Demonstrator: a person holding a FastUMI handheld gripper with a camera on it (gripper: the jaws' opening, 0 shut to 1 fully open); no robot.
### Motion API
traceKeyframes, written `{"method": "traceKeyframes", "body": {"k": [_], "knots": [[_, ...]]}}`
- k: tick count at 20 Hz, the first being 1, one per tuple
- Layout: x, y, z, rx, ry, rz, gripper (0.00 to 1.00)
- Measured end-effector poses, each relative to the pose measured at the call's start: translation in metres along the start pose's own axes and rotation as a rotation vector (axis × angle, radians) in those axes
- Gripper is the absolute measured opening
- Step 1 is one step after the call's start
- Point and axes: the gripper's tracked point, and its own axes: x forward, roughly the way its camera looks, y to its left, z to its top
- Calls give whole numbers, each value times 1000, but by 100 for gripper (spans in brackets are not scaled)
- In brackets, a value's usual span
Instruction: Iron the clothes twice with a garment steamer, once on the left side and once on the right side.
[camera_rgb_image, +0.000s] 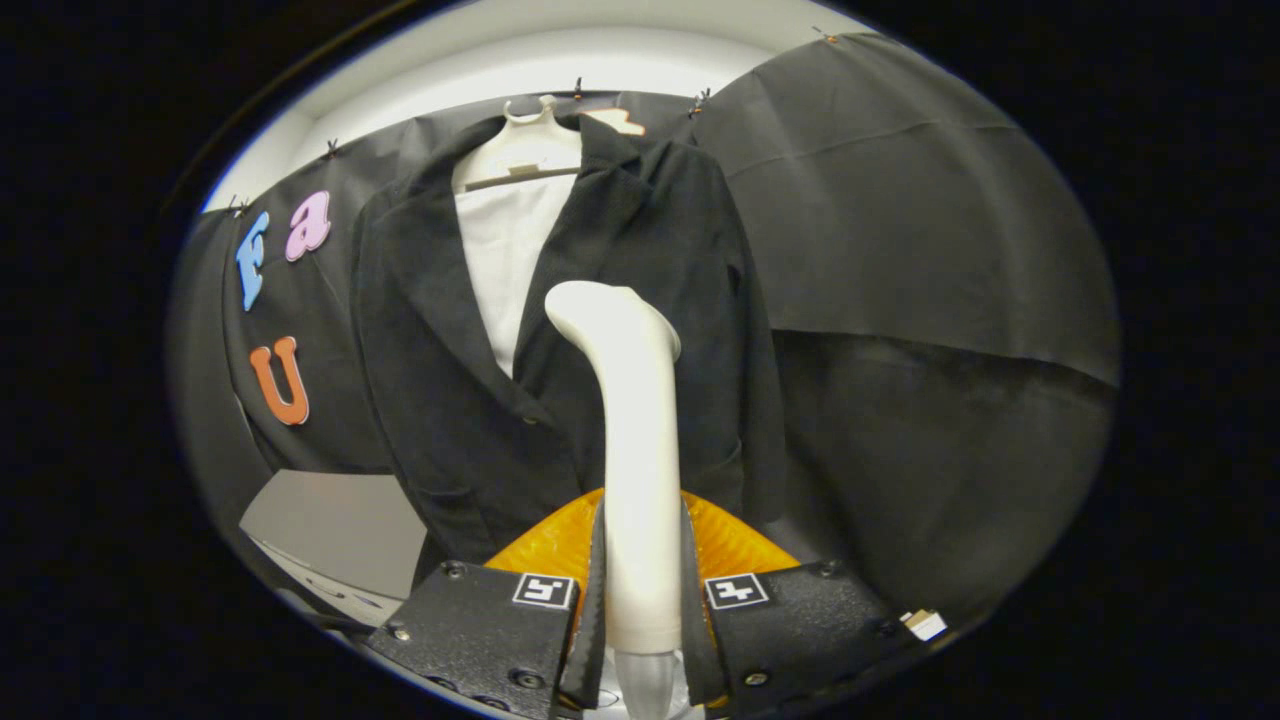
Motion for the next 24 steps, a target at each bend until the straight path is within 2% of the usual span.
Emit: {"method": "traceKeyframes", "body": {"k": [15,24], "knots": [[10,6,-87,-57,142,0,34],[18,0,-136,-49,233,-9,35]]}}
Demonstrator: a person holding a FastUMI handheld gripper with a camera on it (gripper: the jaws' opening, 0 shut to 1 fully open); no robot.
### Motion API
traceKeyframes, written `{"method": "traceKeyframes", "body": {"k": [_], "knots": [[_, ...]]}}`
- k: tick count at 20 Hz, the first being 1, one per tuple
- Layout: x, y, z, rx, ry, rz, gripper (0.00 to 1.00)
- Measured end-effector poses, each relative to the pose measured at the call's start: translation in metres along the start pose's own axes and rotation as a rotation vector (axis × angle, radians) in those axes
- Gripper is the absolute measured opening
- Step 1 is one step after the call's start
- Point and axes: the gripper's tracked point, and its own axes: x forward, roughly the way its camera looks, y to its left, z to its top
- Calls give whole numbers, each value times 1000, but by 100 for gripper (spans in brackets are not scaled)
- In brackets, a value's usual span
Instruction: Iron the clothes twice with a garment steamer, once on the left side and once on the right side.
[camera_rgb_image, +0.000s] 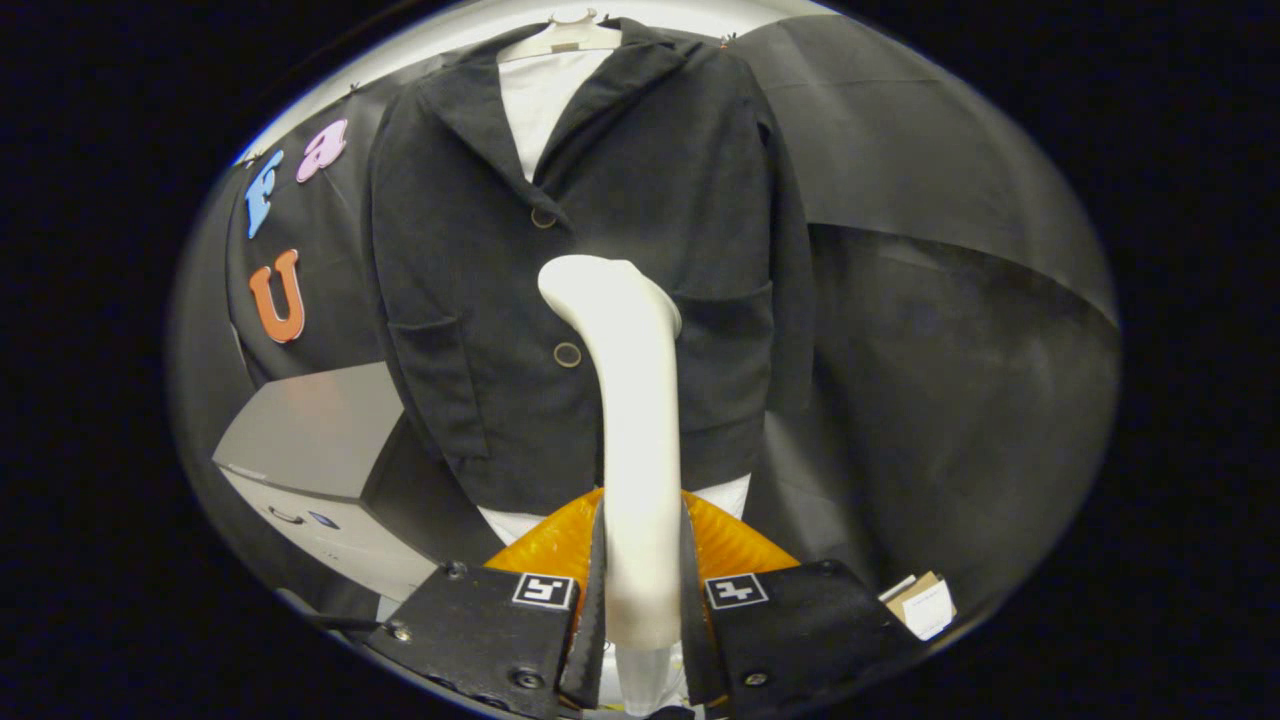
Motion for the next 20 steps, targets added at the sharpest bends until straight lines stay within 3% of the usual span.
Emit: {"method": "traceKeyframes", "body": {"k": [14,20], "knots": [[23,-13,-77,1,149,-18,35],[25,-13,-84,5,165,-22,35]]}}
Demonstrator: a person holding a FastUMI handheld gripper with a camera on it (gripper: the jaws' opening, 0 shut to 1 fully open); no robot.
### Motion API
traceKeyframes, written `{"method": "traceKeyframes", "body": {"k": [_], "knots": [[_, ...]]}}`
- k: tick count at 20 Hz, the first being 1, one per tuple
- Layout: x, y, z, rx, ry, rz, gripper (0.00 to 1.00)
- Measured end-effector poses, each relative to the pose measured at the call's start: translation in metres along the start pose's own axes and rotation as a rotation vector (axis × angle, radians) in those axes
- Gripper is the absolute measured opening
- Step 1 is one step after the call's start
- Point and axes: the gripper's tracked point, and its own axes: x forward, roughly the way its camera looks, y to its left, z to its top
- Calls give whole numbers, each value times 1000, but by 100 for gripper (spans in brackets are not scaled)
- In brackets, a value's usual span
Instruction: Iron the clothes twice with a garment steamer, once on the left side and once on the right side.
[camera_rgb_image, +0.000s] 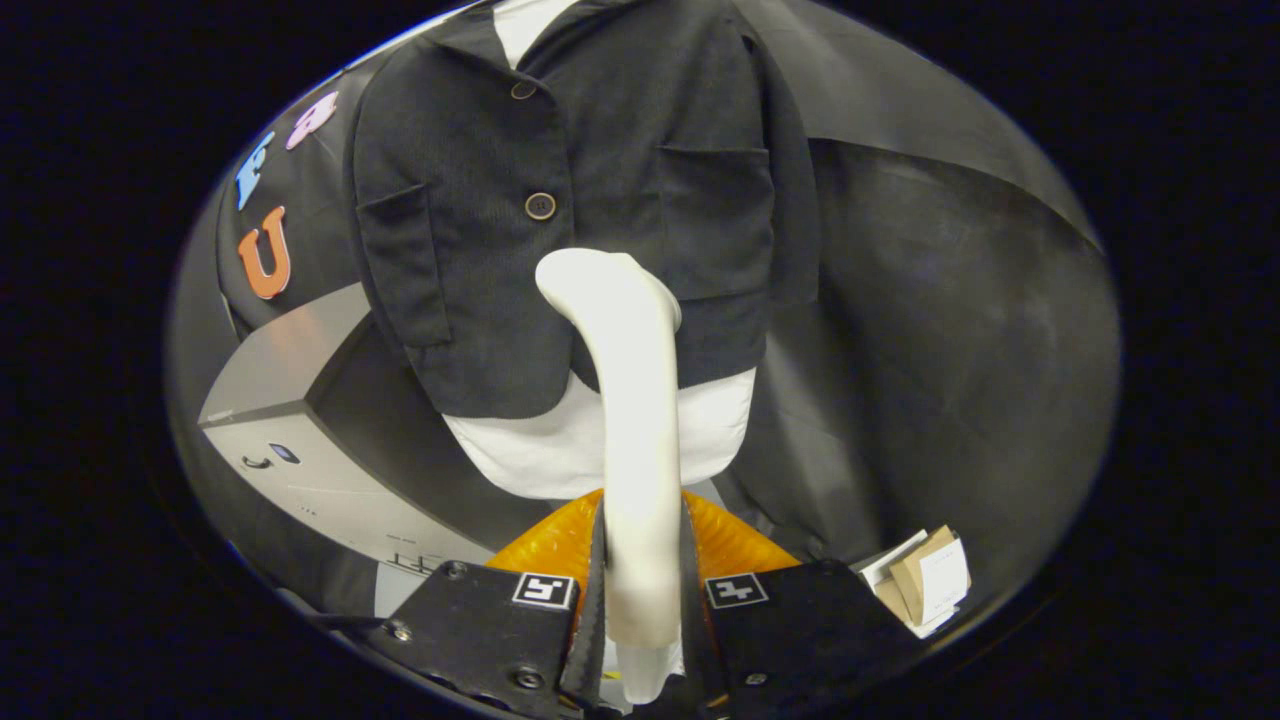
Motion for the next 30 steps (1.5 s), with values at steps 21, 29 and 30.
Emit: {"method": "traceKeyframes", "body": {"k": [21,29,30], "knots": [[-19,6,-12,24,-59,16,34],[-134,72,-107,-4,-101,77,35],[-148,83,-121,-20,-103,85,35]]}}
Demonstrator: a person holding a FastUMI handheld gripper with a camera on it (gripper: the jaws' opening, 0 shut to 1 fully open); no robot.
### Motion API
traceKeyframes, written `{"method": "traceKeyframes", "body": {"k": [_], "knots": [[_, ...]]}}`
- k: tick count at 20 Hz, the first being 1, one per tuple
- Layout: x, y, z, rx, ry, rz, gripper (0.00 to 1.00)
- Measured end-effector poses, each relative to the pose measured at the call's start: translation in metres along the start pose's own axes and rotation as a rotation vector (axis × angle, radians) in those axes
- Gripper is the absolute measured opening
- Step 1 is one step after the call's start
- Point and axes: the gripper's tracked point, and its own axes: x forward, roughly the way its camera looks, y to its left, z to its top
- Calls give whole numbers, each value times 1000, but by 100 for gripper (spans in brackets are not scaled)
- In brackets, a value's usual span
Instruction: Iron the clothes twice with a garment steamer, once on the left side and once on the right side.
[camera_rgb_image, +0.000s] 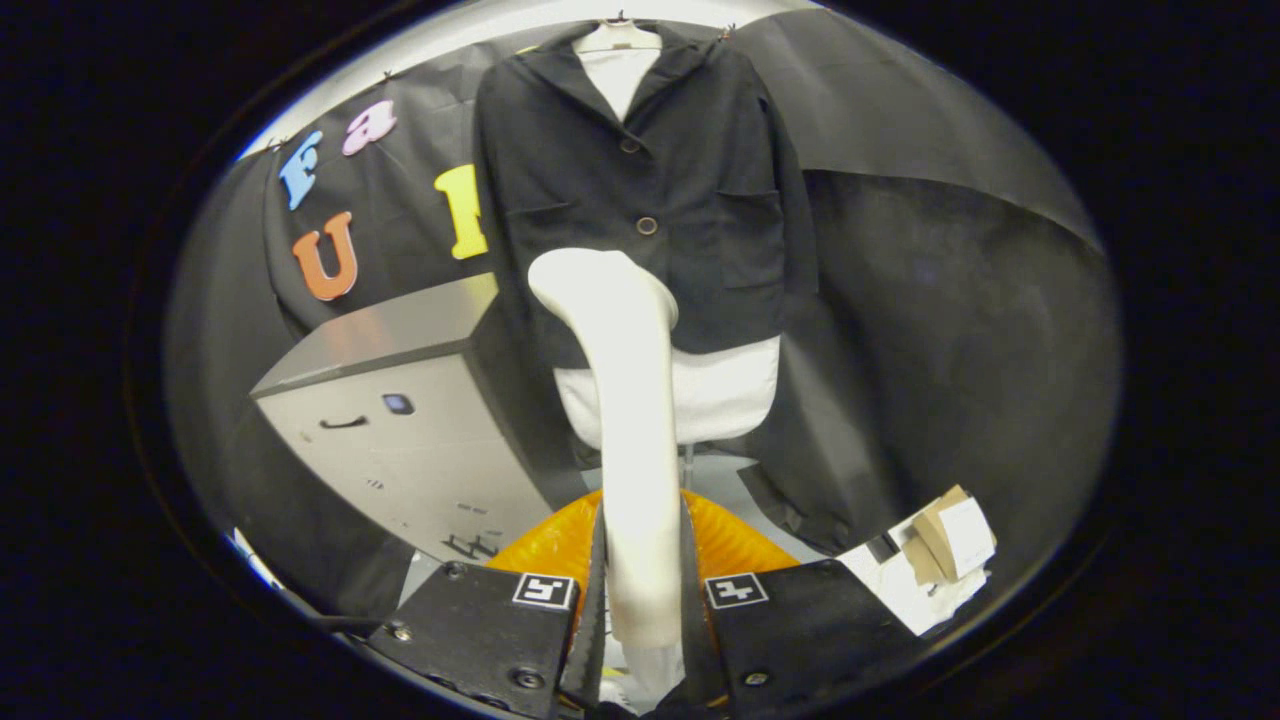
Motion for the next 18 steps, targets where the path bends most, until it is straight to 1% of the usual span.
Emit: {"method": "traceKeyframes", "body": {"k": [3,8,12,15,18], "knots": [[-32,34,-29,-27,16,31,34],[-71,72,-70,-78,18,71,35],[-88,84,-99,-99,53,84,35],[-95,85,-106,-107,65,80,35],[-99,83,-102,-112,50,71,35]]}}
